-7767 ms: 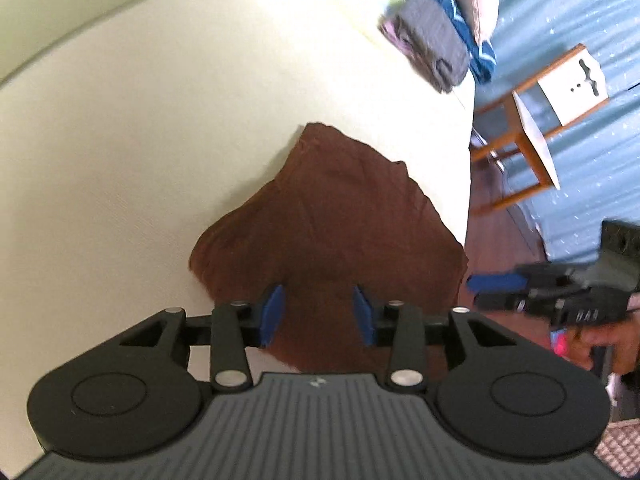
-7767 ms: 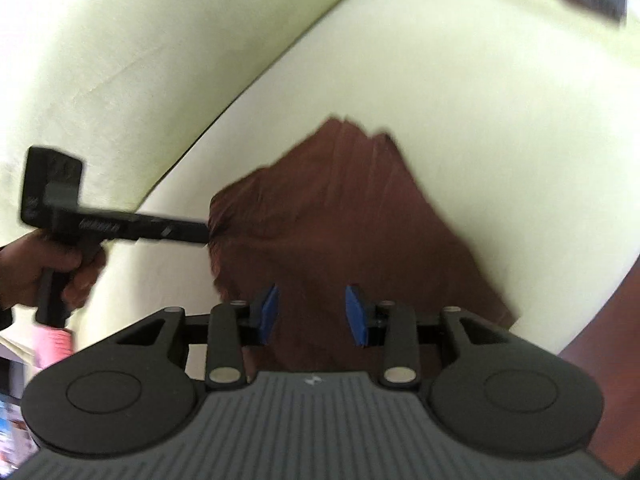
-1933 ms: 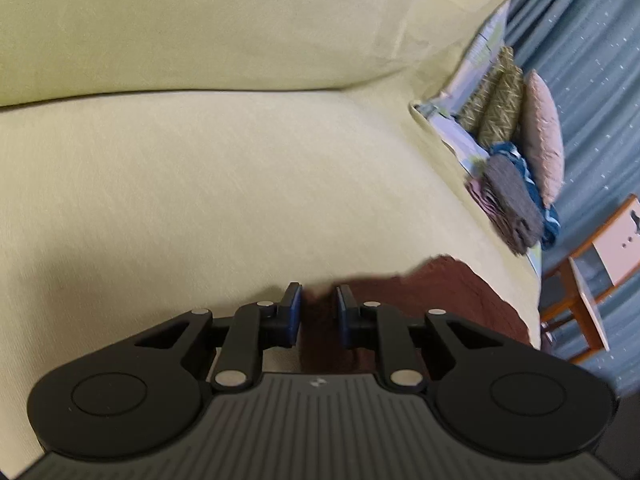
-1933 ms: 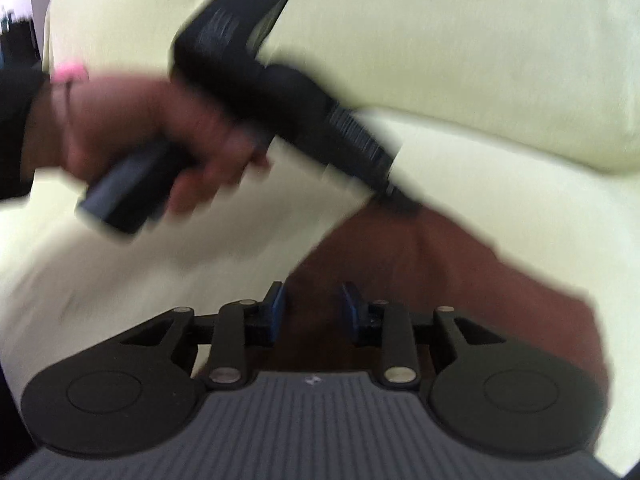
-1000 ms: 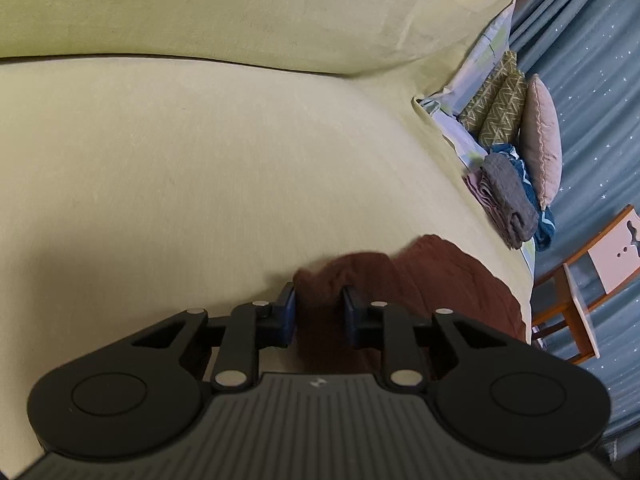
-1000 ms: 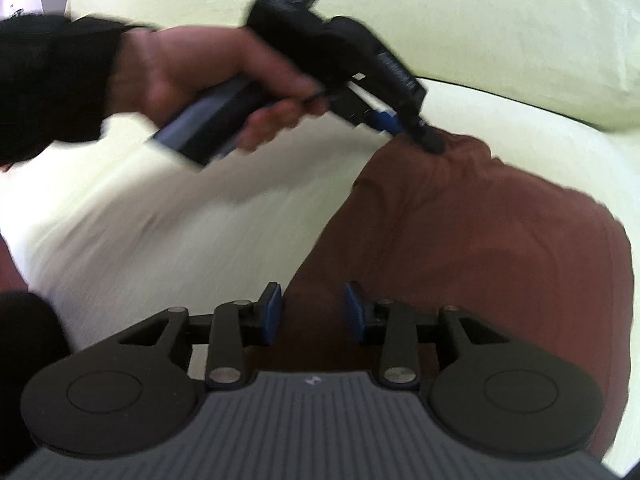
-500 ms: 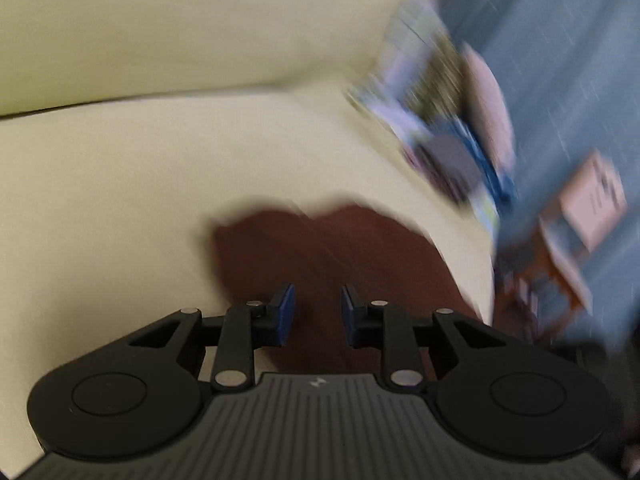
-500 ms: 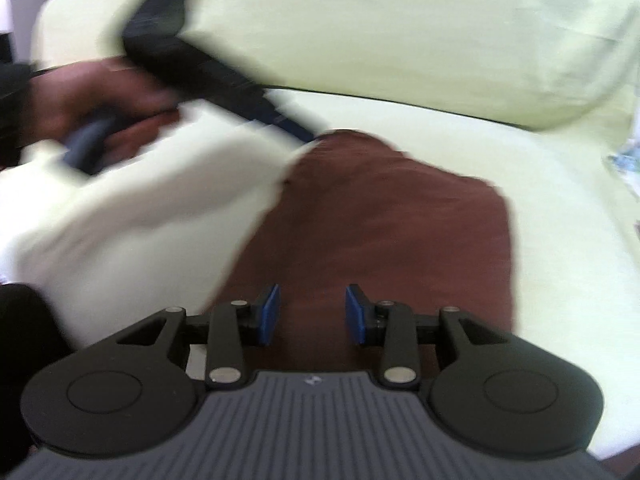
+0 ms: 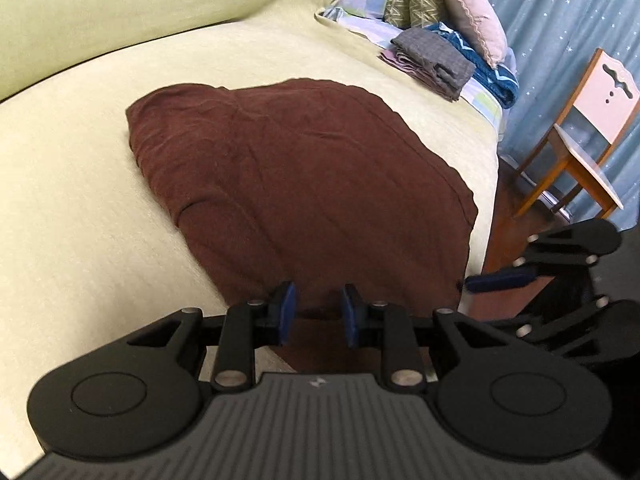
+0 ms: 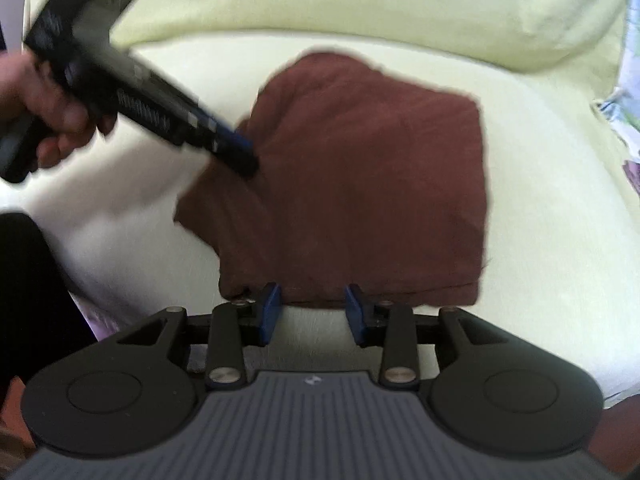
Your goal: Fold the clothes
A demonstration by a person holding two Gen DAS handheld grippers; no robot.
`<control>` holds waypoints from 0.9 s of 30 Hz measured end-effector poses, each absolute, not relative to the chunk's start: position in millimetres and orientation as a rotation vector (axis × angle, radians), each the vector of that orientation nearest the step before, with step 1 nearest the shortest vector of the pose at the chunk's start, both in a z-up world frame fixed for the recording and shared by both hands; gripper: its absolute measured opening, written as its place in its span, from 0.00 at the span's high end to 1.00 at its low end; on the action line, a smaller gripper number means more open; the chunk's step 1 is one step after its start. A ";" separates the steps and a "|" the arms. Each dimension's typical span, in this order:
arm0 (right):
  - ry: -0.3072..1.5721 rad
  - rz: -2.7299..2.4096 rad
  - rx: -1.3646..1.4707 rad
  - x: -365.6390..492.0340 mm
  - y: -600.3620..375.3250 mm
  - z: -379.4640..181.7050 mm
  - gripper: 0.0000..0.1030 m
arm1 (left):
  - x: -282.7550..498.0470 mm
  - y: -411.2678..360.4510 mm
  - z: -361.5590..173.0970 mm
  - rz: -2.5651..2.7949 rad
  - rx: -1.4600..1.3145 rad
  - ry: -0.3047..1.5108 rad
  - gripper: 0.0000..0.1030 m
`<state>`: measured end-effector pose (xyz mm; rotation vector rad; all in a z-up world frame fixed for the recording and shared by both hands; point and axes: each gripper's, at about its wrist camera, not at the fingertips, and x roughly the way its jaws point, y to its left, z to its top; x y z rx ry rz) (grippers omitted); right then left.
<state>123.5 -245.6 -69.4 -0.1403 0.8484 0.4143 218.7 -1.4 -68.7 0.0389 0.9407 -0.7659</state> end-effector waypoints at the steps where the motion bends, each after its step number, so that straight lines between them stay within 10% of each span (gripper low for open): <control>1: 0.829 0.401 -0.120 124.8 -251.8 -61.4 0.69 | 217.2 -1.6 -65.8 -0.768 0.031 0.928 0.68; 27: 0.852 0.277 0.010 159.7 -278.8 -98.3 0.69 | 338.2 -152.7 -64.4 -0.920 0.304 0.823 0.58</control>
